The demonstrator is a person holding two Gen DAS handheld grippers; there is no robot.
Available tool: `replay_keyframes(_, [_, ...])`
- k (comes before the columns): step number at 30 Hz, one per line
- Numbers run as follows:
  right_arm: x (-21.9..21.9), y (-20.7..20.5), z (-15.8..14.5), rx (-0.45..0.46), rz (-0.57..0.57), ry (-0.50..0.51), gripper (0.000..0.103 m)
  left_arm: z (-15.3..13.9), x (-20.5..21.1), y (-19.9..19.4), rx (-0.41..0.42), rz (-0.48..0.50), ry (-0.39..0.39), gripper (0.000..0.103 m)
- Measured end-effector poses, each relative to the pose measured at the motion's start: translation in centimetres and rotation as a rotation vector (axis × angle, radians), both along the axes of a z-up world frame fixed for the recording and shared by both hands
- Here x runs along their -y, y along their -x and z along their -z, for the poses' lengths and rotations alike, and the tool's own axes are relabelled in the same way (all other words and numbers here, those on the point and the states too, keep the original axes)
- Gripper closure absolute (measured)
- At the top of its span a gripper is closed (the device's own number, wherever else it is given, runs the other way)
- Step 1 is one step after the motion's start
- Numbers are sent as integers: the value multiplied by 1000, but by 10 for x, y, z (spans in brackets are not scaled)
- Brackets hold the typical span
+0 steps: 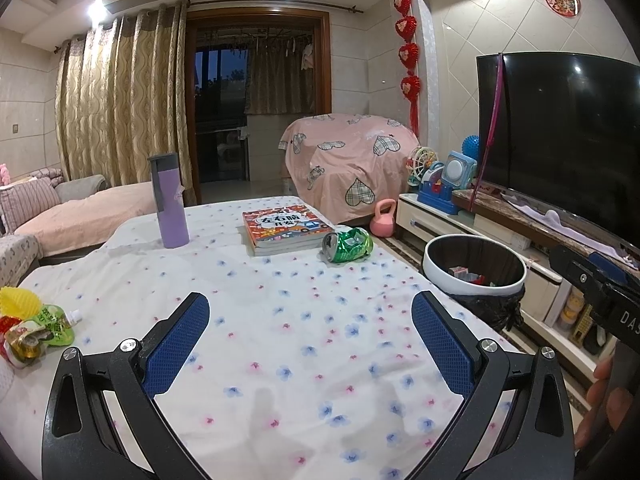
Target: Collect trash
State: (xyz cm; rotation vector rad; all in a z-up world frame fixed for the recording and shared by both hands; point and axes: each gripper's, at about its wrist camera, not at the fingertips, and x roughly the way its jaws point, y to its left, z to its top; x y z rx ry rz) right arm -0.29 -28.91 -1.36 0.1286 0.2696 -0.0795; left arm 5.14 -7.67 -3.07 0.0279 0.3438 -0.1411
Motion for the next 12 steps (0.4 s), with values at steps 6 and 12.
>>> replay_keyframes(6, [-2,0,0,-1,-3,-3,0,1,-1,1,0,6,-1,0])
replay_keyframes(12, [-6,-4,0,-16,-14,-9,0,2,-3,-4,-11,18,4,0])
